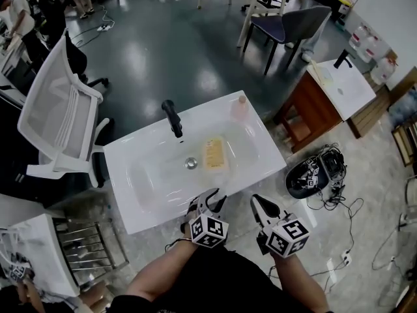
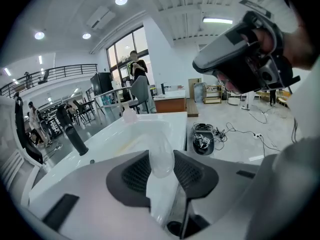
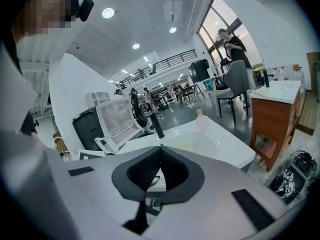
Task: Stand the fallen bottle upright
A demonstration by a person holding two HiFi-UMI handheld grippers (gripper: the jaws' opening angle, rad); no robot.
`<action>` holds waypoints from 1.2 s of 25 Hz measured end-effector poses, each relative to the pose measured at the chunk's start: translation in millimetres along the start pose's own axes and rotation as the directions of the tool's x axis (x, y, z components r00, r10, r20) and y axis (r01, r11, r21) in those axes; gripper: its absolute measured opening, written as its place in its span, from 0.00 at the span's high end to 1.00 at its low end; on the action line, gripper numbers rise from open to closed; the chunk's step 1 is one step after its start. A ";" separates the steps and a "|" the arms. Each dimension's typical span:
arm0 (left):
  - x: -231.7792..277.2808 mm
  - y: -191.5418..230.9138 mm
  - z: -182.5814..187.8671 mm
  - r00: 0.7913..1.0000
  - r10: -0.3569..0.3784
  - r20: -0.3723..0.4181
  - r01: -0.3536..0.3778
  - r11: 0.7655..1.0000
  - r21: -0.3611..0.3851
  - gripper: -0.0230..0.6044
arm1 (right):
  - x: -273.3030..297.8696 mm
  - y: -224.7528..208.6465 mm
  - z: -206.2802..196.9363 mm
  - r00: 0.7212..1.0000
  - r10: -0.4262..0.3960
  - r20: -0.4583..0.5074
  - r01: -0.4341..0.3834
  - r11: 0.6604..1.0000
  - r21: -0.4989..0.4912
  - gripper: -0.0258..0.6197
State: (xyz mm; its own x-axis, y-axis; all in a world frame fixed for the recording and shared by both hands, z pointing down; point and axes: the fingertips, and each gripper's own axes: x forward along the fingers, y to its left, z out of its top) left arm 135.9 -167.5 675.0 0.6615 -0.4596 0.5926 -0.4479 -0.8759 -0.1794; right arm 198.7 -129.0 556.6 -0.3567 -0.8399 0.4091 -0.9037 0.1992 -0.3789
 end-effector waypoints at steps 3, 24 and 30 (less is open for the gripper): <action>-9.8 13.2 11.1 0.999 -0.017 0.034 0.019 0.998 -0.061 0.73 | 0.7 1.7 5.4 1.000 0.003 0.005 -0.003 1.000 0.003 0.94; -24.1 156.6 73.7 0.996 0.021 0.083 0.003 0.959 -0.282 0.70 | 35.3 -5.0 60.9 0.997 0.004 0.075 -0.007 0.999 0.046 0.94; -18.9 186.1 66.0 0.995 0.069 0.066 -0.053 0.976 -0.212 0.70 | 51.6 -10.5 63.1 0.998 0.000 0.058 -0.003 0.998 0.056 0.94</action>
State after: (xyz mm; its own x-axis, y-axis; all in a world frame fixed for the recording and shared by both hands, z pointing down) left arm 79.8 -331.6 578.6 0.6675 -0.5272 0.5258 -0.5996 -0.7993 -0.0403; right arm 204.7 -206.3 529.3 -0.3421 -0.8677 0.3606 -0.8879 0.1729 -0.4263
